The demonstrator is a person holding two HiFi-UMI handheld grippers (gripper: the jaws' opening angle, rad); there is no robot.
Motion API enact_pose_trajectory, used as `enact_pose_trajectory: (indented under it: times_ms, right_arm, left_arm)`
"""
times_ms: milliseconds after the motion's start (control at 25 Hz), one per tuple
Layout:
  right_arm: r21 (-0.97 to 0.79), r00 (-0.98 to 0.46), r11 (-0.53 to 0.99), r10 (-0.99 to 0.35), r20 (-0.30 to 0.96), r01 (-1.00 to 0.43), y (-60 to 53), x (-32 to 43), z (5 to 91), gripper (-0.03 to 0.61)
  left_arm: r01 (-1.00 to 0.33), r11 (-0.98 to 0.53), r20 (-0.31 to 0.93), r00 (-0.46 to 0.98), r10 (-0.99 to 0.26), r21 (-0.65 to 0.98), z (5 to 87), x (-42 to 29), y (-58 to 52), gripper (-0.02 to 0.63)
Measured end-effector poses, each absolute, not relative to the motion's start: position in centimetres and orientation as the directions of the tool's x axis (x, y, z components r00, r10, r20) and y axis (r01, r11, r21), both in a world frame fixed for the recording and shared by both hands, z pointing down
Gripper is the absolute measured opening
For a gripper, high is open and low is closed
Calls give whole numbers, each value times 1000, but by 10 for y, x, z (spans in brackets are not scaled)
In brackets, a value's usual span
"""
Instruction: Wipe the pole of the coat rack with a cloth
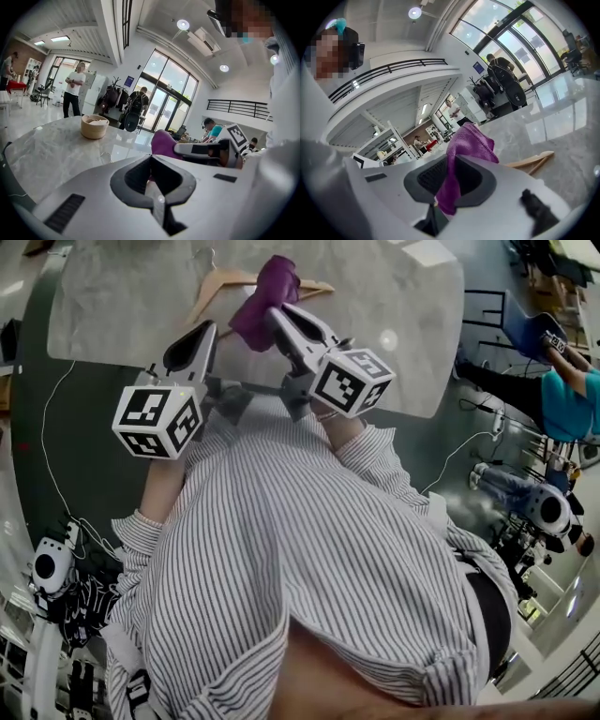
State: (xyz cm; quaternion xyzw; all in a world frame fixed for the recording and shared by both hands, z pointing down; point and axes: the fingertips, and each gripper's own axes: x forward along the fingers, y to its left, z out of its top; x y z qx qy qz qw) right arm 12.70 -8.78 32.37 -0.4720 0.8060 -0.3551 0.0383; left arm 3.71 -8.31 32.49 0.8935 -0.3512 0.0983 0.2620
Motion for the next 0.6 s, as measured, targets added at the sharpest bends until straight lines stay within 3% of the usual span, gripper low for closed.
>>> enact_pose_trajectory:
  times_ms: [600]
  right_arm:
    - [-638,-546,269,-788,286,-722,-109,112,324,55]
  left_arm:
    - [-675,-635,434,734,-523,376,326,24,-100,12]
